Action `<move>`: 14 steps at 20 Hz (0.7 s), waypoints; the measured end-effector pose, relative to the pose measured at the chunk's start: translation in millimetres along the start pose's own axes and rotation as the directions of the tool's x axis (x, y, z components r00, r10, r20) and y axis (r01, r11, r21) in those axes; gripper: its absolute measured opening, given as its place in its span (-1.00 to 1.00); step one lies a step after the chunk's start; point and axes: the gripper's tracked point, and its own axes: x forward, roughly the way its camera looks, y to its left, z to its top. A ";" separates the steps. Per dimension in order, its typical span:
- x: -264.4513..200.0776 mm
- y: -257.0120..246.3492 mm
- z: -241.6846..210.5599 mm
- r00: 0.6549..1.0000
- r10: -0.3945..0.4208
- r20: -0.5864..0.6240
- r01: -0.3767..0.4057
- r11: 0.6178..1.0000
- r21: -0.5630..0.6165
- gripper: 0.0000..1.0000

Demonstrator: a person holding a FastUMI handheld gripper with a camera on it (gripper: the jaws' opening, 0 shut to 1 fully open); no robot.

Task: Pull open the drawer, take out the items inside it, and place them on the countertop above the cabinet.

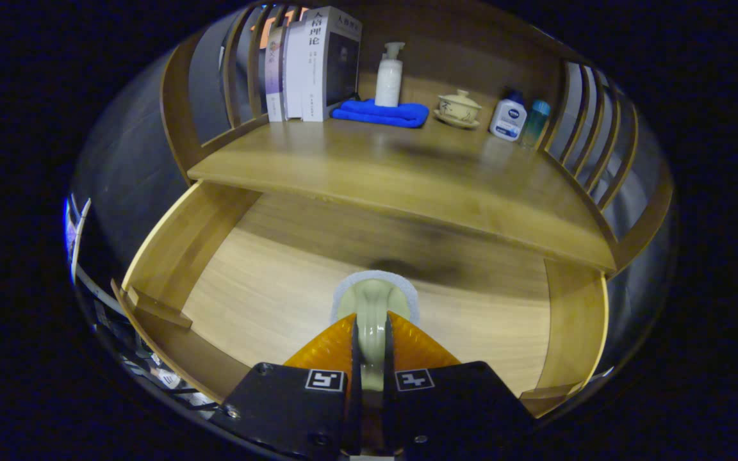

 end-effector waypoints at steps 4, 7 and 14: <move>-18.1 -1.6 6.6 0.999 -0.010 0.030 0.012 0.998 -0.059 -0.69; -32.7 1.7 14.5 0.998 -0.004 0.065 0.008 0.997 -0.074 -0.68; -66.9 -6.0 50.2 0.989 -0.005 0.150 0.014 0.998 -0.064 -0.68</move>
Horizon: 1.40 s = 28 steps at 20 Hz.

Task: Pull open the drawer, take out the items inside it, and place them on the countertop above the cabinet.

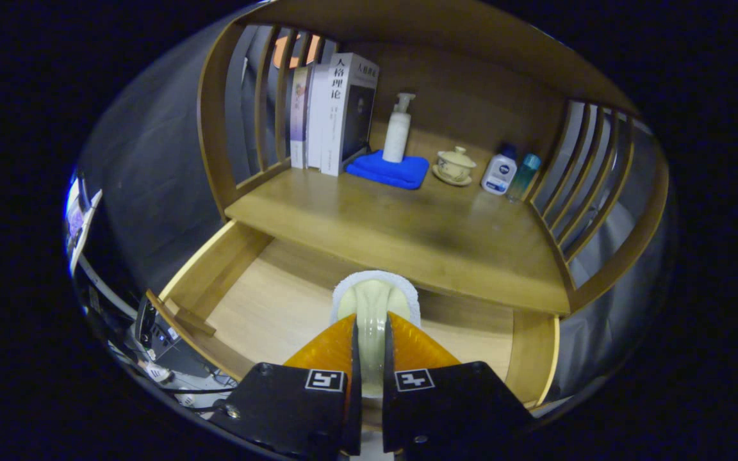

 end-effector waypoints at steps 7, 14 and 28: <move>1.2 -18.0 57.9 0.998 0.001 0.068 -0.006 0.996 0.085 -0.68; 53.6 -32.5 96.7 0.999 0.036 0.016 -0.039 0.971 0.237 -0.69; 100.3 -43.4 108.5 1.000 0.015 -0.017 -0.009 0.960 0.279 -0.61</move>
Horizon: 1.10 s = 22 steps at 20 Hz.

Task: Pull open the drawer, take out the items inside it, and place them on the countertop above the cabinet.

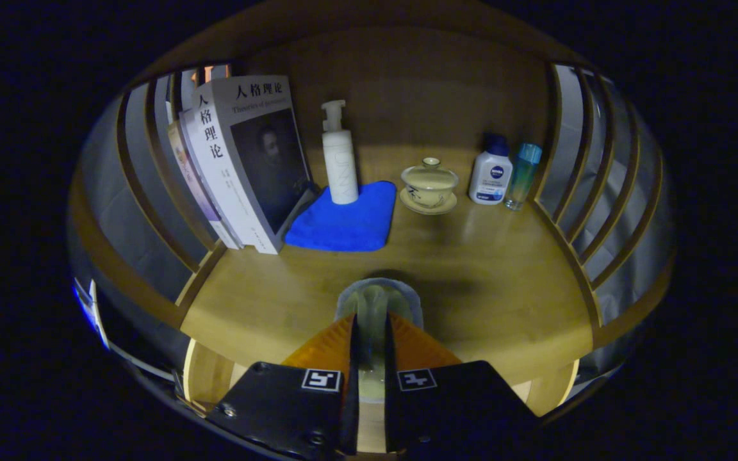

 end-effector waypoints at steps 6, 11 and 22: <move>1.9 6.6 -1.9 0.999 0.050 0.022 -0.050 0.998 0.028 0.00; -9.6 5.2 4.0 0.995 0.046 0.094 -0.047 0.999 0.010 0.28; -73.0 -5.8 -40.4 0.937 0.001 0.349 0.007 1.000 -0.022 0.79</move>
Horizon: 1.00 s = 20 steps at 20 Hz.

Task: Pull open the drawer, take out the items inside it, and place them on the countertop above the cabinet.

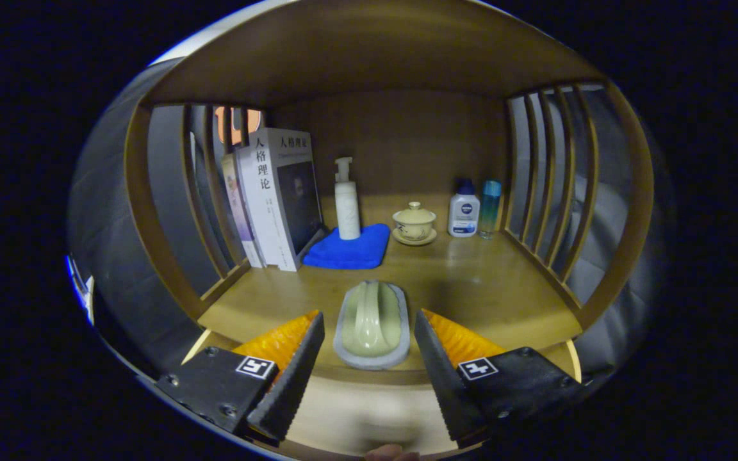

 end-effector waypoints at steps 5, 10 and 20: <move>-53.2 -0.6 -9.1 0.988 -0.018 0.154 0.023 0.999 -0.030 0.83; -108.9 8.7 -49.4 0.970 -0.010 0.244 0.020 0.999 -0.040 0.98; -165.7 -8.6 -138.9 0.948 -0.092 0.303 0.081 0.996 0.048 0.99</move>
